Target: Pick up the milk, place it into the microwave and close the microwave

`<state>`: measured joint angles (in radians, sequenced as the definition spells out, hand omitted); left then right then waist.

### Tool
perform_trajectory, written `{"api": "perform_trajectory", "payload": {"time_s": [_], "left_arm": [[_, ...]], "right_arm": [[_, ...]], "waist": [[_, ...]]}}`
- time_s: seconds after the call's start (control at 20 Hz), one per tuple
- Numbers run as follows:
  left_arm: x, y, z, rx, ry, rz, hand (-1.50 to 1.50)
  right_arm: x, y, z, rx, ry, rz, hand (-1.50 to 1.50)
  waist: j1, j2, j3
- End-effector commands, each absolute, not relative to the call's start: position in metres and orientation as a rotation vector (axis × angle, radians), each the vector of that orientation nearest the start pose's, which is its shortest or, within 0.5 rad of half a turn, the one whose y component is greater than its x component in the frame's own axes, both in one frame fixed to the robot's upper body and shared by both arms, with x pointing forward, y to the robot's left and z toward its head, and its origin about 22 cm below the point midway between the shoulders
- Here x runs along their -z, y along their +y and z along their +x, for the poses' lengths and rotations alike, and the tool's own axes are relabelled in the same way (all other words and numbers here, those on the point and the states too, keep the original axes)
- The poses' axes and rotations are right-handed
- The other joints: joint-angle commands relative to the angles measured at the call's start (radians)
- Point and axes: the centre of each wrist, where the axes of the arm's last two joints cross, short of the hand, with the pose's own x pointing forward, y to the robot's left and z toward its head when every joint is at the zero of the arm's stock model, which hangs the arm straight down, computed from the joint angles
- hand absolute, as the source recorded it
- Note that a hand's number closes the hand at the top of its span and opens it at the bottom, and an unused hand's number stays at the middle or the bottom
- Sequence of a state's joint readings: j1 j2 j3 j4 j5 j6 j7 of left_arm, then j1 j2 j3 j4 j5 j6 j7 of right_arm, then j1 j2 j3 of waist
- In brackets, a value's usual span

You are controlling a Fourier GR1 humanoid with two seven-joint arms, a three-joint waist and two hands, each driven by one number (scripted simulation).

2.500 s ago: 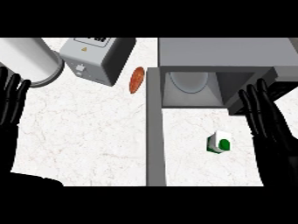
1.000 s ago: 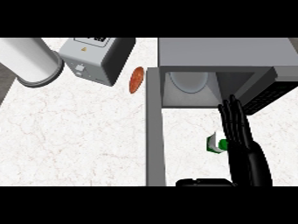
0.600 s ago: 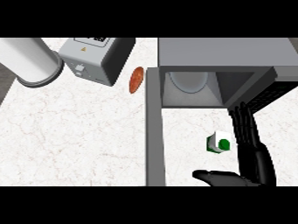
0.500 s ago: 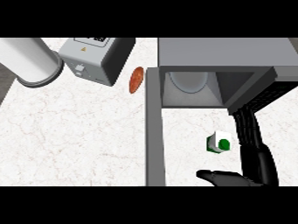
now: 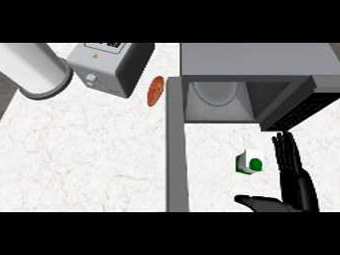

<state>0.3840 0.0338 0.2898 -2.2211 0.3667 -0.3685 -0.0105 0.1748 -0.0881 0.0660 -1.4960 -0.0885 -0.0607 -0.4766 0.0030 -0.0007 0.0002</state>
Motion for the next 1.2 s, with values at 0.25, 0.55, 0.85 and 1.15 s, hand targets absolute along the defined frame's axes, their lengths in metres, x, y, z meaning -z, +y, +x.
{"api": "perform_trajectory", "payload": {"time_s": [0.25, 0.55, 0.85, 1.15], "left_arm": [[-0.105, 0.307, 0.119, -0.021, -1.959, -0.081, -1.5], [-0.102, 0.296, 0.12, -0.039, -1.955, -0.11, -1.5], [-0.1, 0.304, 0.117, -0.035, -1.963, -0.079, -1.5], [-0.086, 0.309, 0.112, -0.031, -1.954, -0.116, -1.5]], "right_arm": [[0.08, -0.252, 0.196, -0.055, -1.817, -0.054, -1.5], [0.098, -0.255, 0.218, -0.03, -1.822, -0.063, -1.5], [0.114, -0.272, 0.226, -0.001, -1.79, -0.204, -1.5], [0.139, -0.308, 0.214, -0.01, -1.721, -0.345, -1.5]], "waist": [[0.0, 0.0, 0.0], [0.001, 0.0, 0.0], [0.003, 0.001, 0.0], [0.006, 0.002, 0.0]]}}
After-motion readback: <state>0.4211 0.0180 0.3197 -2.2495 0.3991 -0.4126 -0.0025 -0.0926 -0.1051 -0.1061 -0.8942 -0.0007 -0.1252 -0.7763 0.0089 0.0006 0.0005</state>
